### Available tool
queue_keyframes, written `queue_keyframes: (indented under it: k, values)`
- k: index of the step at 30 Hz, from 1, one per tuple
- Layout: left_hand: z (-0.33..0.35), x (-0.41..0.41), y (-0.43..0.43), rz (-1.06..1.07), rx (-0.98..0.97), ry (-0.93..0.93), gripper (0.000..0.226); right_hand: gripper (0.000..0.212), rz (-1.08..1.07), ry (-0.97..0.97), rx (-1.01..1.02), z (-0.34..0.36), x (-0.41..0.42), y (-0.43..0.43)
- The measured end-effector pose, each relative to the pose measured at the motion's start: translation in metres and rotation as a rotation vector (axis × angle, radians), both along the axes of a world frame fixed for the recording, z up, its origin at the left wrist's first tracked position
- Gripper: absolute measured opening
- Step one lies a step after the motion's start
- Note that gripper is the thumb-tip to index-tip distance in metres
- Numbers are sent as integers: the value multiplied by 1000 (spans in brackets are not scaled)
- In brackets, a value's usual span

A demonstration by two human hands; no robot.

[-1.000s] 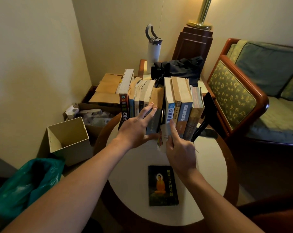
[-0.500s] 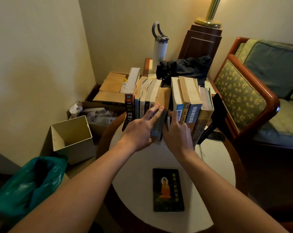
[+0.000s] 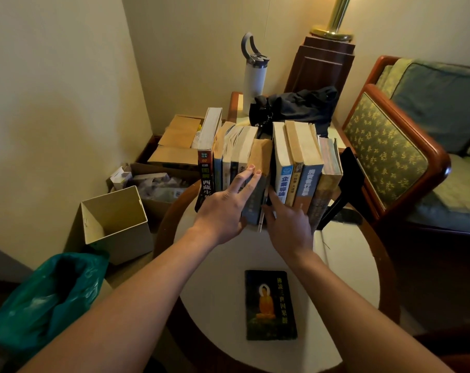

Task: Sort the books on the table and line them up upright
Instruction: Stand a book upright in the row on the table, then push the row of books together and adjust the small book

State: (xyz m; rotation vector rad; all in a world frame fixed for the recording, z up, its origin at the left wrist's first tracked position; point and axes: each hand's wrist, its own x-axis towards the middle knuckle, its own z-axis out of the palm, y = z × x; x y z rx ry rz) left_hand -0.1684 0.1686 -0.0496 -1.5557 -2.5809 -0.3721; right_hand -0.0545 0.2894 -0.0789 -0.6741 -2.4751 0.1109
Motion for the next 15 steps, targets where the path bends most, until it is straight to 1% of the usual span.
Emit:
queue_keyframes:
  k: [5,8,10,12,13,14,15]
  values:
    - [-1,1,-2,-3,0,-4,106,51,31,95,36,-8,1,5]
    - [0,2,-2,-4,-2,-7,106,52,30,100,-51,-17,11,3]
    - [0,1,-1,-2,1,-5,106,50,79,58,-144,-23,26,-1]
    - [-1,0,0,-7,7,2,105,46,160,-79,-316,-28,44,-4]
    - [-2,-1,0,-13,10,2,105,45,191,-200,-386,-29,53,-4]
    - [-2,-1,0,-19,14,0,105,48,214,-335,-413,-31,62,-5]
    - [-3,-1,0,-23,18,-2,105,55,231,-467,-428,-32,70,-6]
